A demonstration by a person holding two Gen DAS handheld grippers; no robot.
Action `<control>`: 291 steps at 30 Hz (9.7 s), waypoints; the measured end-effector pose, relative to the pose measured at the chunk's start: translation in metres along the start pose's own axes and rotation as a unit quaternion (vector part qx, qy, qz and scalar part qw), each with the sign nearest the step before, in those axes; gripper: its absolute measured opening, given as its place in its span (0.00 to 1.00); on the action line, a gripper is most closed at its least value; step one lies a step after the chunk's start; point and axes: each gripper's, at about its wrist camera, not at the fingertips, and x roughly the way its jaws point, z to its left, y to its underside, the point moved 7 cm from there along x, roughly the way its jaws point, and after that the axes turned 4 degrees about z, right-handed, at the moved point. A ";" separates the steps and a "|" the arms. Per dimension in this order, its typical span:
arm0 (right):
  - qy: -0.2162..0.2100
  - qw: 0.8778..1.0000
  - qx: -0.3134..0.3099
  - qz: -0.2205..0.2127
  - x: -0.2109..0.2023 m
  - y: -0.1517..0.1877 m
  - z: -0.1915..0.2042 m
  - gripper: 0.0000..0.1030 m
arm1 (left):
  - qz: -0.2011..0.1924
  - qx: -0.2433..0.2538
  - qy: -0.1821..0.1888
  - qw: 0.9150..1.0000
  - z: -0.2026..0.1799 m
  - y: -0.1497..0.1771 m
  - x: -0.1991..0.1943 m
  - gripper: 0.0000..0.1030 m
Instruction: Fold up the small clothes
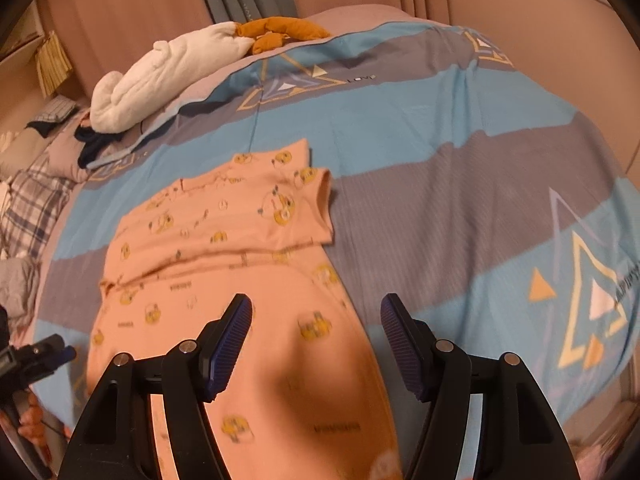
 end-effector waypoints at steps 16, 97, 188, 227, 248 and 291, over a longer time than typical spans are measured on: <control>-0.019 0.997 0.023 0.075 -0.014 0.092 -0.035 0.55 | 0.069 0.005 0.031 0.997 0.010 0.065 0.007 0.68; -0.221 0.972 0.031 0.079 -0.023 0.050 0.019 0.05 | 0.060 -0.044 0.188 0.979 -0.008 0.077 -0.025 0.03; -0.085 0.996 -0.004 0.020 0.041 -0.018 -0.029 0.04 | -0.026 0.011 -0.125 0.992 0.006 -0.060 0.058 0.06; -0.103 0.986 -0.076 -0.111 -0.004 -0.124 0.029 0.04 | -0.214 0.011 -0.038 0.976 -0.034 -0.149 -0.053 0.05; -0.038 0.998 -0.052 -0.016 0.122 -0.180 0.021 0.04 | -0.128 -0.039 -0.121 0.984 0.025 -0.243 0.062 0.05; 0.047 0.996 -0.061 0.047 0.181 -0.161 0.009 0.04 | -0.068 -0.052 -0.193 0.978 0.058 -0.241 0.119 0.11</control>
